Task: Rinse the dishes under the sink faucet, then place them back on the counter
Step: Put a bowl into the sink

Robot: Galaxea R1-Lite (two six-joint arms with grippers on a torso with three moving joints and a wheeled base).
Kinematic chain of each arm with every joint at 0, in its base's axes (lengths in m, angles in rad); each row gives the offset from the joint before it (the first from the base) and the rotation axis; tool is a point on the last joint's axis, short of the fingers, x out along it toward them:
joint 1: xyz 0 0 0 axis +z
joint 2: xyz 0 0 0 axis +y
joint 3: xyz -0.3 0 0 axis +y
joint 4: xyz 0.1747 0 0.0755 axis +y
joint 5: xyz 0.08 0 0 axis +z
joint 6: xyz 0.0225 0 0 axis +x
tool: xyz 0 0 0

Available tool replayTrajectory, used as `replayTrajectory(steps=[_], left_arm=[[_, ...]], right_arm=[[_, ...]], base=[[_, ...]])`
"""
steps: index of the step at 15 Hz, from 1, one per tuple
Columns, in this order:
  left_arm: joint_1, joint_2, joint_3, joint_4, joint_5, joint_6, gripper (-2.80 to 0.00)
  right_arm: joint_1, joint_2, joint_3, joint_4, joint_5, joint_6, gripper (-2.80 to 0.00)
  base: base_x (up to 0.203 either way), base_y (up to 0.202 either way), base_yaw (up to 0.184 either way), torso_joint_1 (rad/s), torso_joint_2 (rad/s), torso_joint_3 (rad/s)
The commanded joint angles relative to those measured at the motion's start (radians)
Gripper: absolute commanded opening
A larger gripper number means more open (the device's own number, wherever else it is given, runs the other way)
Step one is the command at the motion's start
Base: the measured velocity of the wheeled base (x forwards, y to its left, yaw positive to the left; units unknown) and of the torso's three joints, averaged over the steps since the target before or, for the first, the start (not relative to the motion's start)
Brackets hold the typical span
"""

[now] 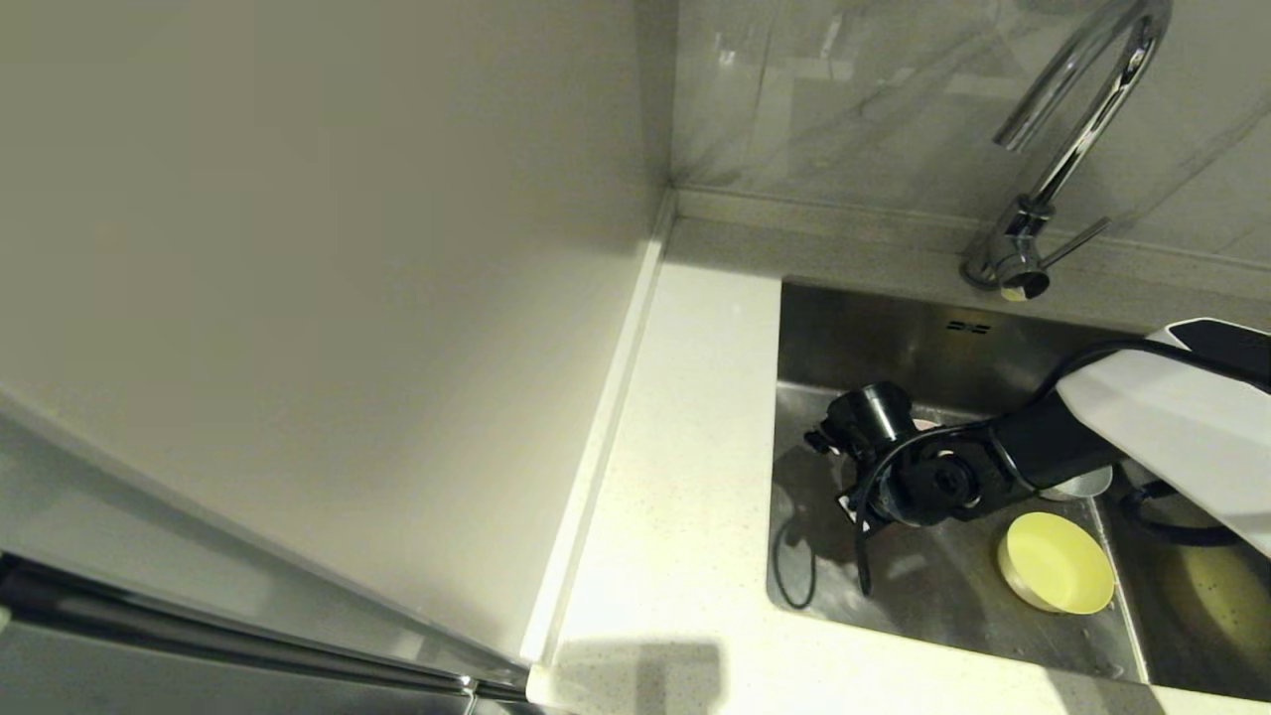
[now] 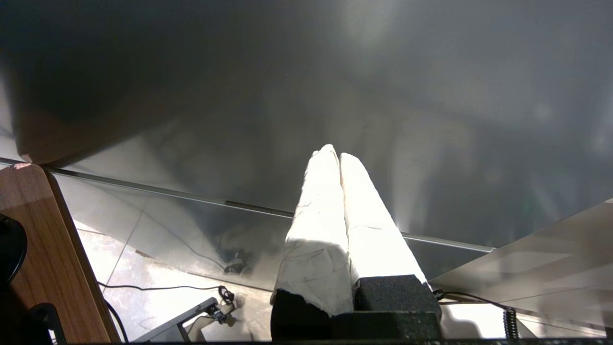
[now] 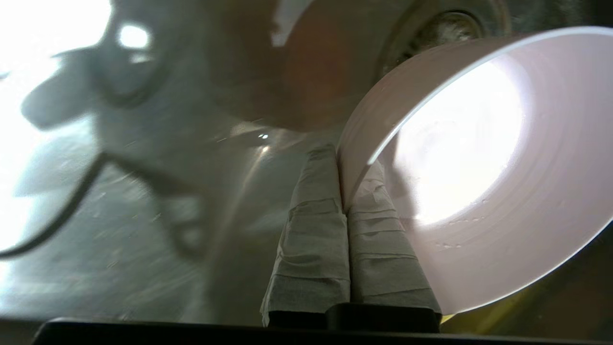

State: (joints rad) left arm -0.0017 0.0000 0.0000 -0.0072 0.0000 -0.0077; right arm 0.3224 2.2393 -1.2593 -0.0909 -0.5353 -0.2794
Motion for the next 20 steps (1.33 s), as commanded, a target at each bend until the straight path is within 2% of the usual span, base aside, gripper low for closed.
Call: replayTrajectory(steps=[1,7,13,14,20], left_arm=[[0.0,0.0,0.003,0.0,0.0,0.0,-2.8],[0.0,0.0,0.003,0.0,0.0,0.0,-2.8],[0.0,0.0,0.003,0.0,0.0,0.0,-2.8],[0.0,0.0,0.003,0.0,0.0,0.0,-2.8],[0.0,0.0,0.003,0.0,0.0,0.0,-2.8]], right_arm=[[-0.025,0.05,-0.052,-0.003,-0.018,0.001,-2.8],[-0.057,0.147,-0.128,-0.004,-0.07,0.076,-2.8],[-0.074,0.195,-0.2,-0.003,-0.12,0.098,-2.8],[-0.076,0.197,-0.203,-0.003,-0.12,0.098,0.0],[-0.088,0.184,-0.194,0.003,-0.12,0.109,0.0]], base=[[0.0,0.0,0.0,0.0,0.0,0.0],[0.0,0.0,0.0,0.0,0.0,0.0],[0.0,0.0,0.0,0.0,0.0,0.0],[0.0,0.0,0.0,0.0,0.0,0.0],[0.0,0.0,0.0,0.0,0.0,0.0]])
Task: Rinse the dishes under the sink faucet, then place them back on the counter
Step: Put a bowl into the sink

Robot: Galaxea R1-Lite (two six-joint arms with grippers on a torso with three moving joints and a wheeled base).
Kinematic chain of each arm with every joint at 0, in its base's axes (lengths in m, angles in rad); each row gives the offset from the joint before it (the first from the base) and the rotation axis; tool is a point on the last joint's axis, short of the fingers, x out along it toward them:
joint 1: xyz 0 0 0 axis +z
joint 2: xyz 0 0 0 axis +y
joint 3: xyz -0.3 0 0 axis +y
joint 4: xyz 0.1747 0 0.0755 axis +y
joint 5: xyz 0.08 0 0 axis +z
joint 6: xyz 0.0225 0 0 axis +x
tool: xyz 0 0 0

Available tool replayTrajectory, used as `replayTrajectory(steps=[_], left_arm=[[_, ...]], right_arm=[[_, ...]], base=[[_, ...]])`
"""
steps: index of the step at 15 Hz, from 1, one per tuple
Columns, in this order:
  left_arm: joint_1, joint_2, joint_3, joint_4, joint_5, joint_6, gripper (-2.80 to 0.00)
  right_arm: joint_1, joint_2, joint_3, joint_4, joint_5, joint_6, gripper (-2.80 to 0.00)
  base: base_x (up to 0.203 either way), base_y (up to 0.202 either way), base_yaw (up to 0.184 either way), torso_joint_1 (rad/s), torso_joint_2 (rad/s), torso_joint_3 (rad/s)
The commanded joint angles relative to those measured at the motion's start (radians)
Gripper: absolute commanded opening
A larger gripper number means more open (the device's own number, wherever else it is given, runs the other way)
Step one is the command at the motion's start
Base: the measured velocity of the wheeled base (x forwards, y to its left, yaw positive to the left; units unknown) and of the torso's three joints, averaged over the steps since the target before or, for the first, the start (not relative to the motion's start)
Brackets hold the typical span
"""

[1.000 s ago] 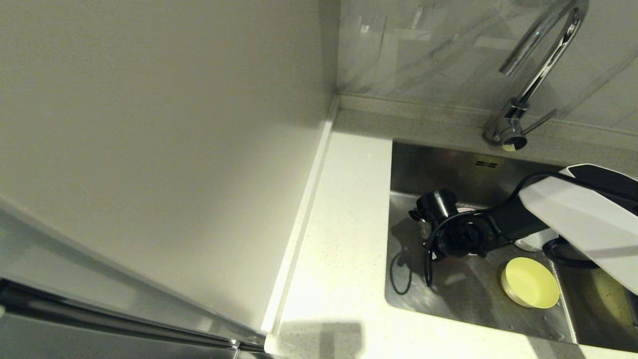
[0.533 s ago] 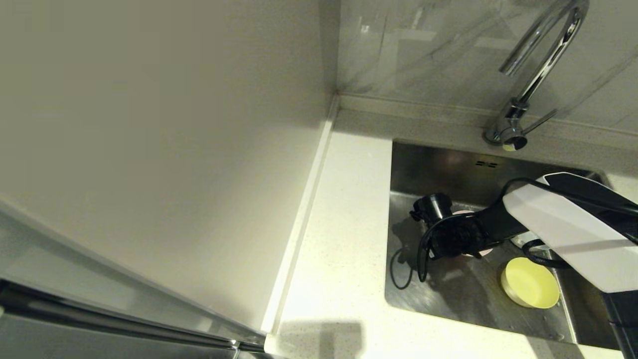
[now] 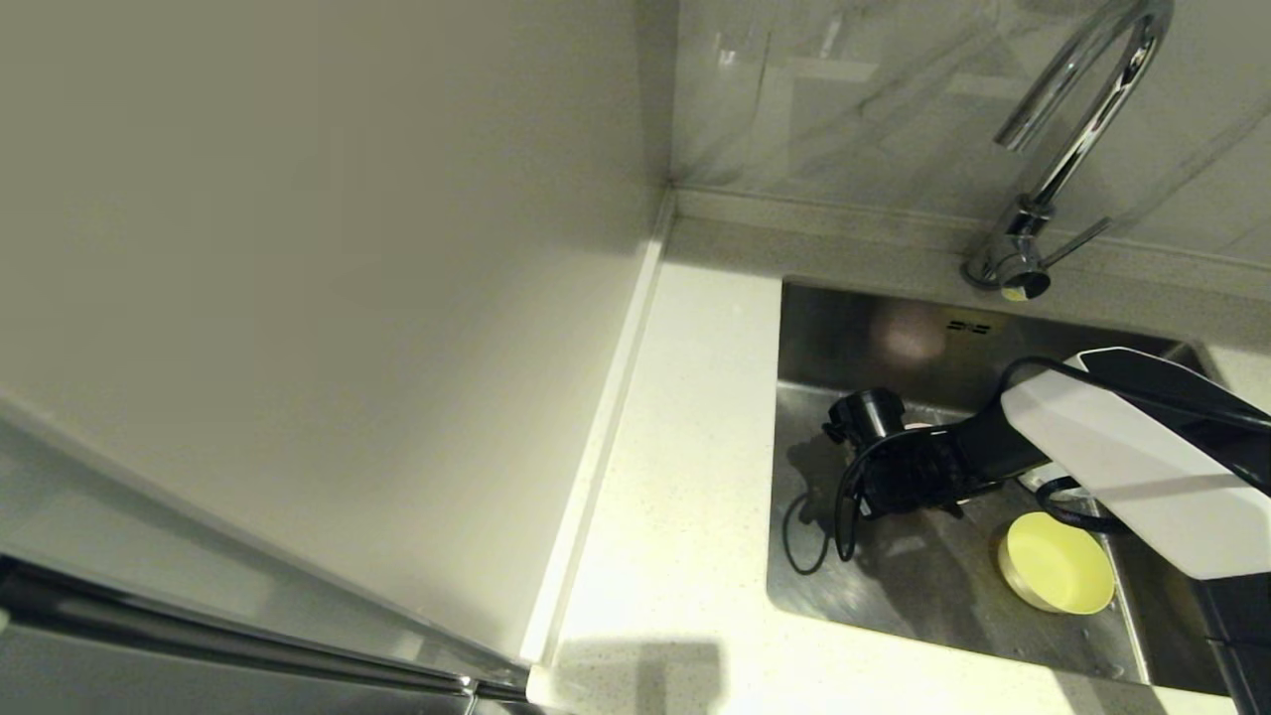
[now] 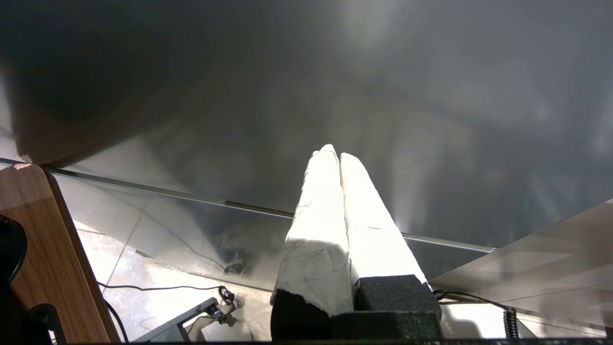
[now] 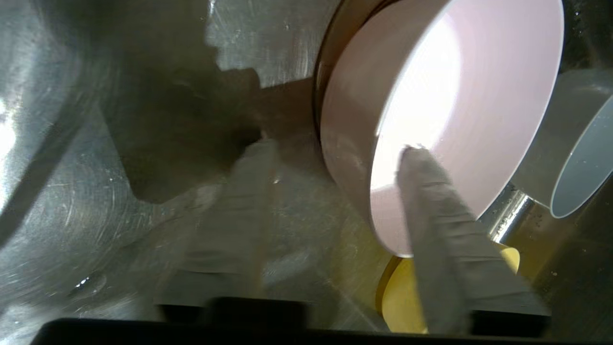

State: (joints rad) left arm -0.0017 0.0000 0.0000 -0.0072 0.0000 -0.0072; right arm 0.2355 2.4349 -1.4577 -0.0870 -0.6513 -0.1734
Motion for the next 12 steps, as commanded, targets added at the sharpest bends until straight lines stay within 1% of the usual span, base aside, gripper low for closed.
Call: replayTrajectory(steps=[1,3,5,9,12], left_arm=[[0.0,0.0,0.003,0.0,0.0,0.0,-2.8],[0.0,0.0,0.003,0.0,0.0,0.0,-2.8],[0.0,0.0,0.003,0.0,0.0,0.0,-2.8],[0.0,0.0,0.003,0.0,0.0,0.0,-2.8],[0.0,0.0,0.003,0.0,0.0,0.0,-2.8]], right_arm=[[-0.001,-0.026,0.012,0.001,-0.003,0.012,0.0],[0.0,-0.089,0.061,0.002,0.0,0.029,0.0],[0.001,-0.189,0.179,0.003,0.02,0.047,0.0],[0.002,-0.507,0.447,0.001,0.086,0.111,0.0],[0.002,-0.804,0.61,0.01,0.14,0.133,0.0]], base=[[0.0,0.0,0.0,0.0,0.0,0.0],[0.0,0.0,0.0,0.0,0.0,0.0],[0.0,0.0,0.0,0.0,0.0,0.0],[0.0,0.0,0.0,0.0,0.0,0.0],[0.0,0.0,0.0,0.0,0.0,0.0]])
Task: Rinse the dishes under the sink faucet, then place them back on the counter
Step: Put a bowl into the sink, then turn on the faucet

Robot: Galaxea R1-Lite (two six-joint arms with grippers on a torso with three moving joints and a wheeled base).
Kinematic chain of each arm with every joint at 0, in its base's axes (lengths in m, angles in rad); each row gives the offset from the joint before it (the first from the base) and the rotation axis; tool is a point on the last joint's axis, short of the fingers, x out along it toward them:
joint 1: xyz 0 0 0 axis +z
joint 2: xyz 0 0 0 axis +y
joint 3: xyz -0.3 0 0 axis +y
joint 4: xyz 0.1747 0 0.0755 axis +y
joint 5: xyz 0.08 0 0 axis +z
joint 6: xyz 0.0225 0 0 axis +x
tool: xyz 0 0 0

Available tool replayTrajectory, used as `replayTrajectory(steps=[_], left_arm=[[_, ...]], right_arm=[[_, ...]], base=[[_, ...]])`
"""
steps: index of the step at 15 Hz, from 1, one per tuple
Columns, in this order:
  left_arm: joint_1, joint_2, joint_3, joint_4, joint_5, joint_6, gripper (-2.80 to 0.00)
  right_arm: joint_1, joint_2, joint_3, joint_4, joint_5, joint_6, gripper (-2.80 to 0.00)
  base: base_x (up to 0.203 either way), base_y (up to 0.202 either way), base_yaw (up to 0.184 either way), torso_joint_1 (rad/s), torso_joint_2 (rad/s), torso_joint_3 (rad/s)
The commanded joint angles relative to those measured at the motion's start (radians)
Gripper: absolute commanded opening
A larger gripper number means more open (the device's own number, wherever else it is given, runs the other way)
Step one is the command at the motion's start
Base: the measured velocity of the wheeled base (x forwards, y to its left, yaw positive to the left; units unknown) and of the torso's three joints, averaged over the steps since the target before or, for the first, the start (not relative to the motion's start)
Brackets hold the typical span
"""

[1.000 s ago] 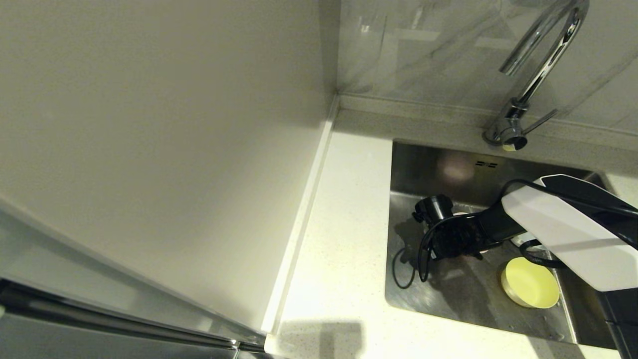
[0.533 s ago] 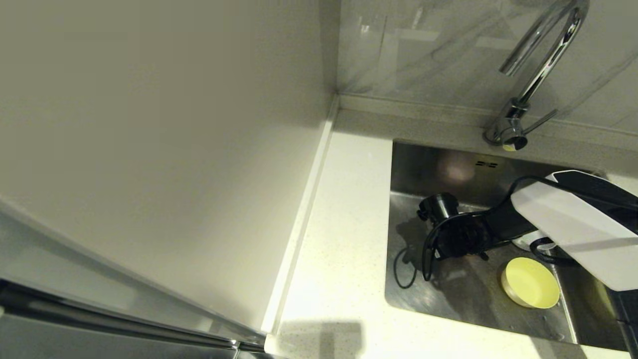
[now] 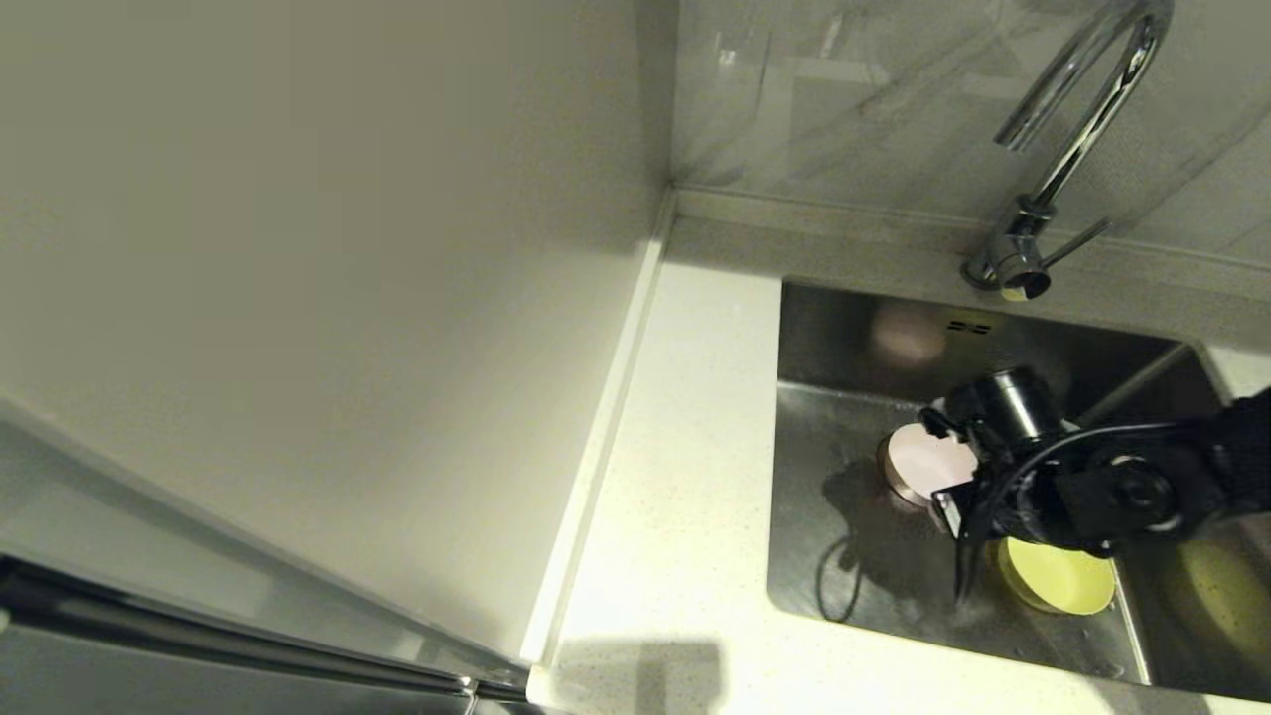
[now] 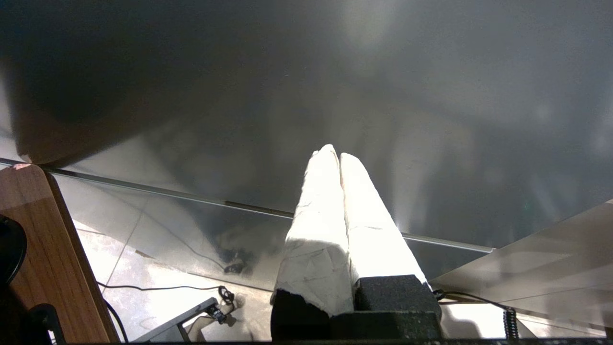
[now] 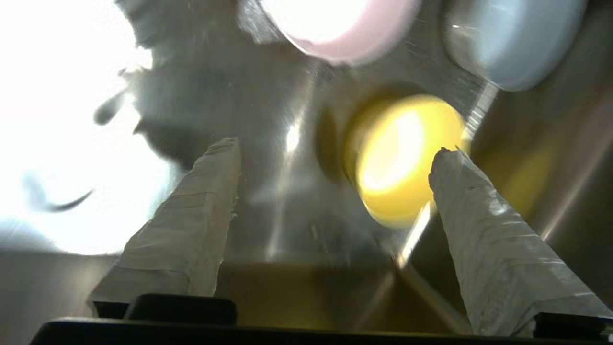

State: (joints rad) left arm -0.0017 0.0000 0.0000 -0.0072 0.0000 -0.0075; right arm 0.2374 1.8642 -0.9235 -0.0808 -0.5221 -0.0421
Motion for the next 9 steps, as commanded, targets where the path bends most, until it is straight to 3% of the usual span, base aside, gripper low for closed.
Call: replayTrajectory(steps=[1,2,3,7,9], left_arm=[[0.0,0.0,0.003,0.0,0.0,0.0,-2.8],[0.0,0.0,0.003,0.0,0.0,0.0,-2.8],[0.0,0.0,0.003,0.0,0.0,0.0,-2.8],[0.0,0.0,0.003,0.0,0.0,0.0,-2.8],[0.0,0.0,0.003,0.0,0.0,0.0,-2.8]], right_arm=[[-0.001,-0.329,0.108,0.022,0.026,0.006,0.0],[-0.002,-0.42,0.13,0.052,0.037,0.009,0.0],[-0.007,-0.514,0.149,0.096,0.046,0.012,-2.8],[-0.03,-0.773,0.173,0.241,0.079,0.021,-2.8],[-0.116,-0.814,0.134,0.334,0.113,0.08,-2.8]], base=[[0.0,0.0,0.0,0.0,0.0,0.0],[0.0,0.0,0.0,0.0,0.0,0.0],[0.0,0.0,0.0,0.0,0.0,0.0],[0.0,0.0,0.0,0.0,0.0,0.0],[0.0,0.0,0.0,0.0,0.0,0.0]])
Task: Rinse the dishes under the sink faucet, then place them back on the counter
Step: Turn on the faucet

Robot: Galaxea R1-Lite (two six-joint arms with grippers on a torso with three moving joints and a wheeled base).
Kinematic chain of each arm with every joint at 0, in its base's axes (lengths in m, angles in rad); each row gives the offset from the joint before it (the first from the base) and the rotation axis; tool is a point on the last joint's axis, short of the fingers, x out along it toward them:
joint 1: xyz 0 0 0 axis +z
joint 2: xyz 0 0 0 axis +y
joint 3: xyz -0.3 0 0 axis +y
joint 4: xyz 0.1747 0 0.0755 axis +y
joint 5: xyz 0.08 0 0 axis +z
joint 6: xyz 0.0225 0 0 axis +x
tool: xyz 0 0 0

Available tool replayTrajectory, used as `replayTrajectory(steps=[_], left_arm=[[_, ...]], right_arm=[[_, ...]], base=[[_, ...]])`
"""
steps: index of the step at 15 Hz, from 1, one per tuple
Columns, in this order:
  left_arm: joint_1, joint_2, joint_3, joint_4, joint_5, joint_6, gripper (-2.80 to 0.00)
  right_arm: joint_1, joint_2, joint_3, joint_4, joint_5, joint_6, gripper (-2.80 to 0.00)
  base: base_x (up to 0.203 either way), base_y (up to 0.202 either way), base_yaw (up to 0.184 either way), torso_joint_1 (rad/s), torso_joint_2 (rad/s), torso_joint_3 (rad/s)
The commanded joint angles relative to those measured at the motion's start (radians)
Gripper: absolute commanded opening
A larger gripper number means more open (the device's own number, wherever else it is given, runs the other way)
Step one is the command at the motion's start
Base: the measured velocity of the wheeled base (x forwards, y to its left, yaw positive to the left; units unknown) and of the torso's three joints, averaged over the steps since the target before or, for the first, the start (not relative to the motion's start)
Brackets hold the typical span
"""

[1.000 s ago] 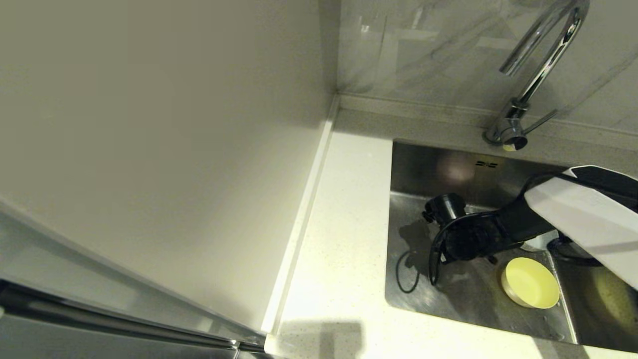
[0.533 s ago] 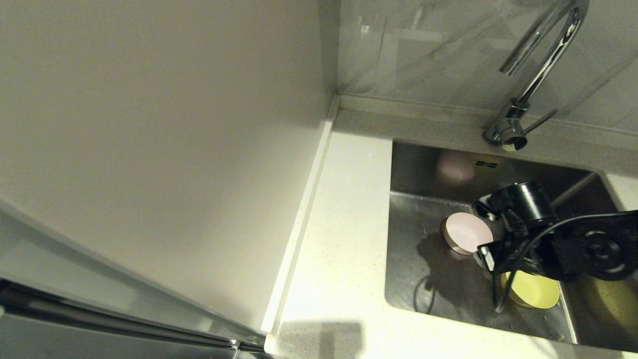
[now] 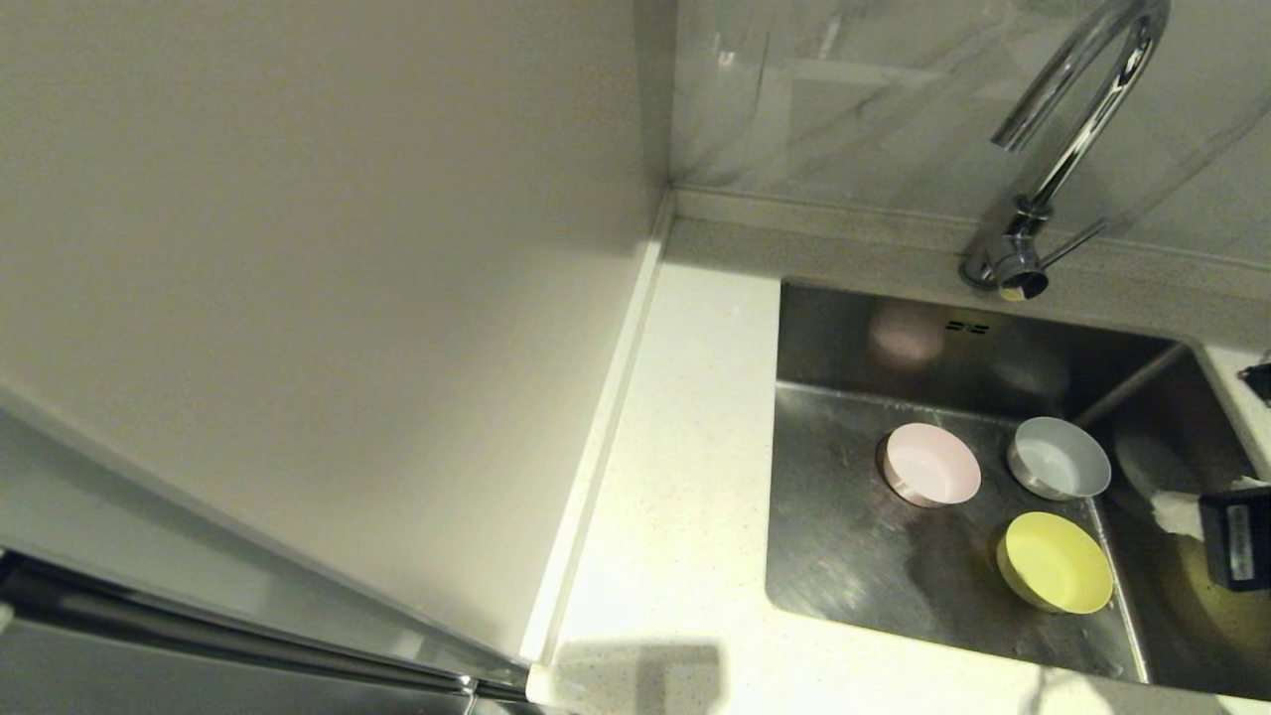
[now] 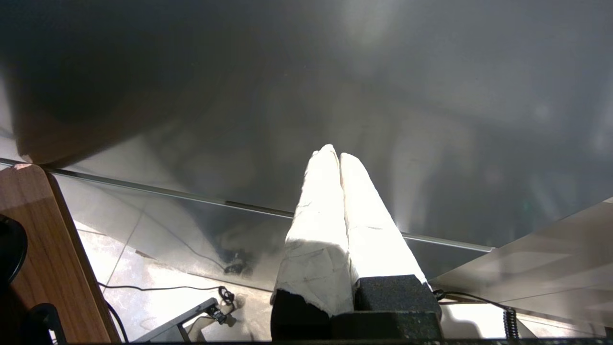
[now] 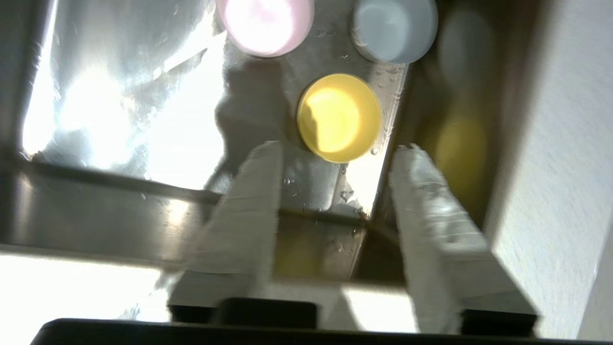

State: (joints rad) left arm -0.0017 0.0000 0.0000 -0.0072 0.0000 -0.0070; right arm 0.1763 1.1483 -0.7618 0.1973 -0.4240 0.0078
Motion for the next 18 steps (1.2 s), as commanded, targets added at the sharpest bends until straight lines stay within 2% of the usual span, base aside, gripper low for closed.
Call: replayTrajectory(steps=[1,3,4,6,8,9,12,15,18], left_arm=[[0.0,0.0,0.003,0.0,0.0,-0.001,-2.8],[0.0,0.0,0.003,0.0,0.0,-0.001,-2.8],[0.0,0.0,0.003,0.0,0.0,-0.001,-2.8],[0.0,0.0,0.003,0.0,0.0,-0.001,-2.8],[0.0,0.0,0.003,0.0,0.0,-0.001,-2.8],[0.0,0.0,0.003,0.0,0.0,-0.001,-2.8],[0.0,0.0,0.002,0.0,0.0,-0.001,-2.8],[0.0,0.0,0.003,0.0,0.0,-0.001,-2.8],[0.0,0.0,0.003,0.0,0.0,-0.001,-2.8]], right_arm=[[-0.093,-0.101,-0.088,0.166,0.054,0.096,-2.8],[-0.124,-0.073,-0.223,0.358,0.128,0.244,-2.8],[-0.129,-0.035,-0.278,0.407,0.163,0.3,-2.8],[-0.132,0.063,-0.376,0.434,0.204,0.385,-2.8],[-0.131,0.144,-0.512,0.412,0.214,0.428,-2.8],[-0.123,0.183,-0.584,0.36,0.216,0.451,-2.8],[-0.081,0.316,-0.738,0.083,0.215,0.478,-2.8],[-0.074,0.438,-0.792,-0.114,0.15,0.421,-2.8],[-0.12,0.494,-0.798,-0.179,0.119,0.375,-2.8]], base=[[0.0,0.0,0.0,0.0,0.0,0.0],[0.0,0.0,0.0,0.0,0.0,0.0],[0.0,0.0,0.0,0.0,0.0,0.0],[0.0,0.0,0.0,0.0,0.0,0.0],[0.0,0.0,0.0,0.0,0.0,0.0],[0.0,0.0,0.0,0.0,0.0,0.0],[0.0,0.0,0.0,0.0,0.0,0.0],[0.0,0.0,0.0,0.0,0.0,0.0],[0.0,0.0,0.0,0.0,0.0,0.0]])
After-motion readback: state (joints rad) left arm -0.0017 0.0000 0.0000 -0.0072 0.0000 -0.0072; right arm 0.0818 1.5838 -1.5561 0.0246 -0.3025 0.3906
